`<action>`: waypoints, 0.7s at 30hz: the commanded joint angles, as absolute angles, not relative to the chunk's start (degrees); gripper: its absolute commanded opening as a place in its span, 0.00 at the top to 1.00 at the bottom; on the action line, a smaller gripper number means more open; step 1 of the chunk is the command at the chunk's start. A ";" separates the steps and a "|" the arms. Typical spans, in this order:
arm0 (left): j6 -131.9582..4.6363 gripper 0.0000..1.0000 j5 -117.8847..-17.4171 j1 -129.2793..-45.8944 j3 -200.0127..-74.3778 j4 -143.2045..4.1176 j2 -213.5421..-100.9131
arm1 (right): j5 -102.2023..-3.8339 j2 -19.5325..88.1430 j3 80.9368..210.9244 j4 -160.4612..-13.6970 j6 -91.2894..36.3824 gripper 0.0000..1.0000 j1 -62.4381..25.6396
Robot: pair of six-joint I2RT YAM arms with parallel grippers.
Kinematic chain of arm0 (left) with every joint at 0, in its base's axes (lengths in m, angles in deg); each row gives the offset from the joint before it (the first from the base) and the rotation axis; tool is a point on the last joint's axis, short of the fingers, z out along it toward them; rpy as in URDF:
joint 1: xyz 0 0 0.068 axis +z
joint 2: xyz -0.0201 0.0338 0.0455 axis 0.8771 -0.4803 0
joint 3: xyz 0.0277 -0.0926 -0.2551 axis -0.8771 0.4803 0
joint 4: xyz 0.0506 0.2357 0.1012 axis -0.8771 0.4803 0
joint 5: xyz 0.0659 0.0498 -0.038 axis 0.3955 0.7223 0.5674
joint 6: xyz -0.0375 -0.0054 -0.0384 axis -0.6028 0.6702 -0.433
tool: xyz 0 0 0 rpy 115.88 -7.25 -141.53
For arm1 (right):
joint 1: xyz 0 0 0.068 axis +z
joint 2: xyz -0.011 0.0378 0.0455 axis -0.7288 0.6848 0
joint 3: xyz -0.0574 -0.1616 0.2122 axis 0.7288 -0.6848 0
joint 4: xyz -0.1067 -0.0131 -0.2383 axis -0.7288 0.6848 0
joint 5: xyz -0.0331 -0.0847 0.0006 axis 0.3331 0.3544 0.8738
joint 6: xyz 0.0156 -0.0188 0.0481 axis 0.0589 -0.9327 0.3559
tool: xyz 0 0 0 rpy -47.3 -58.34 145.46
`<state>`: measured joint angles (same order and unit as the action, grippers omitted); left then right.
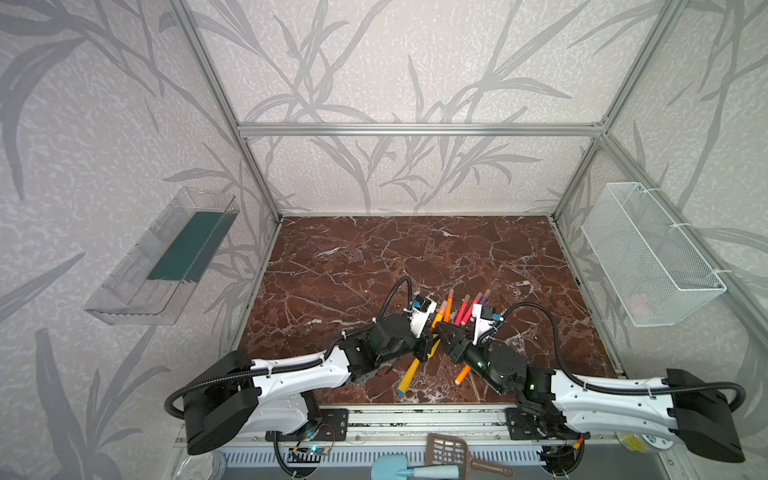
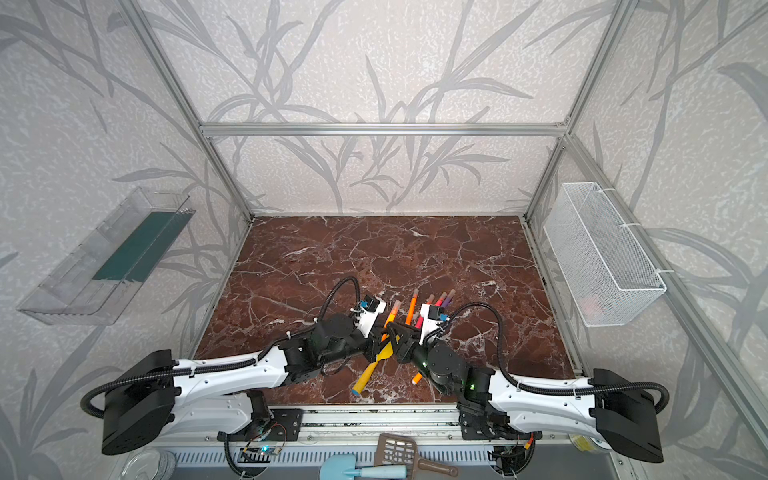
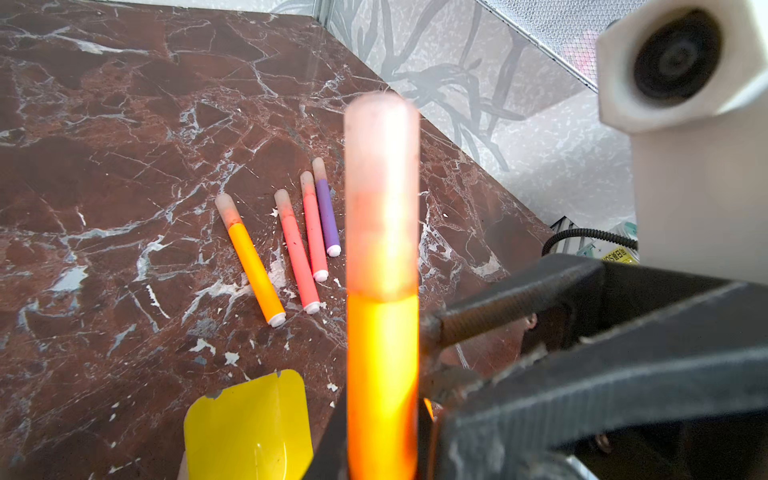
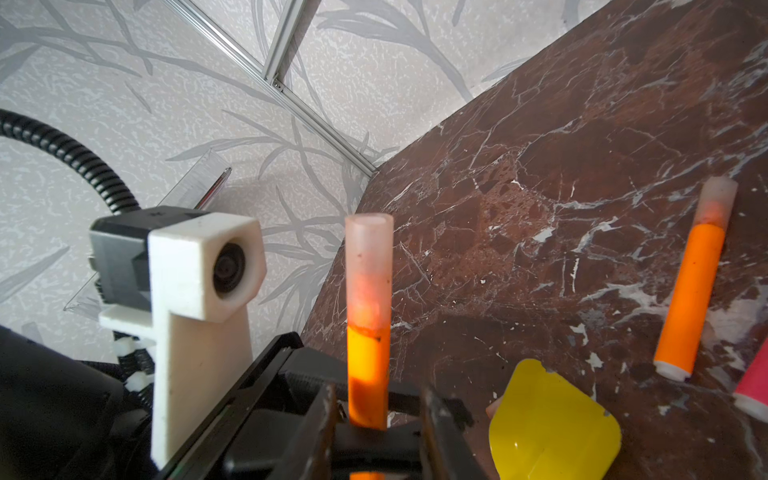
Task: Insert the pens into the pen caps
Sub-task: 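Close the right gripper on the cap while the left holds the marker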
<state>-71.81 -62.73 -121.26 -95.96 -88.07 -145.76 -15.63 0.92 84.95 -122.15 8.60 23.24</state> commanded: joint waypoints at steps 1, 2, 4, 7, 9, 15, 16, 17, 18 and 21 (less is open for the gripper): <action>-72.74 1.00 -61.51 -121.67 -96.55 -94.34 -143.99 | -18.54 2.36 85.40 -119.97 7.30 0.66 24.06; -72.73 1.00 -61.71 -121.77 -96.65 -94.42 -144.11 | -18.54 2.77 85.70 -119.98 7.17 0.66 24.06; -72.71 1.00 -62.26 -122.19 -96.75 -94.88 -144.49 | -18.34 3.44 86.07 -120.31 7.06 0.66 24.02; -72.44 1.00 -62.97 -122.90 -96.75 -95.97 -144.92 | -17.69 3.81 86.32 -120.77 6.88 0.65 23.99; -72.19 1.00 -63.43 -123.38 -96.81 -96.46 -145.04 | -16.85 3.81 86.43 -120.55 6.79 0.64 23.97; -70.96 1.00 -64.77 -125.22 -97.36 -97.35 -146.38 | -15.92 3.72 86.44 -119.72 7.32 0.67 22.98; -70.94 1.00 -64.88 -125.36 -97.49 -97.48 -146.69 | -16.07 3.72 86.43 -119.72 7.46 0.69 22.72; -70.86 1.00 -65.23 -125.46 -97.58 -97.64 -147.09 | -15.97 3.77 86.34 -119.62 7.41 0.72 22.63; -70.78 1.00 -65.68 -125.56 -97.78 -97.81 -147.38 | -16.02 3.81 86.34 -119.55 7.50 0.74 22.50; -70.76 1.00 -65.03 -125.69 -97.66 -98.22 -147.70 | -16.00 3.46 86.17 -118.96 7.83 0.82 22.05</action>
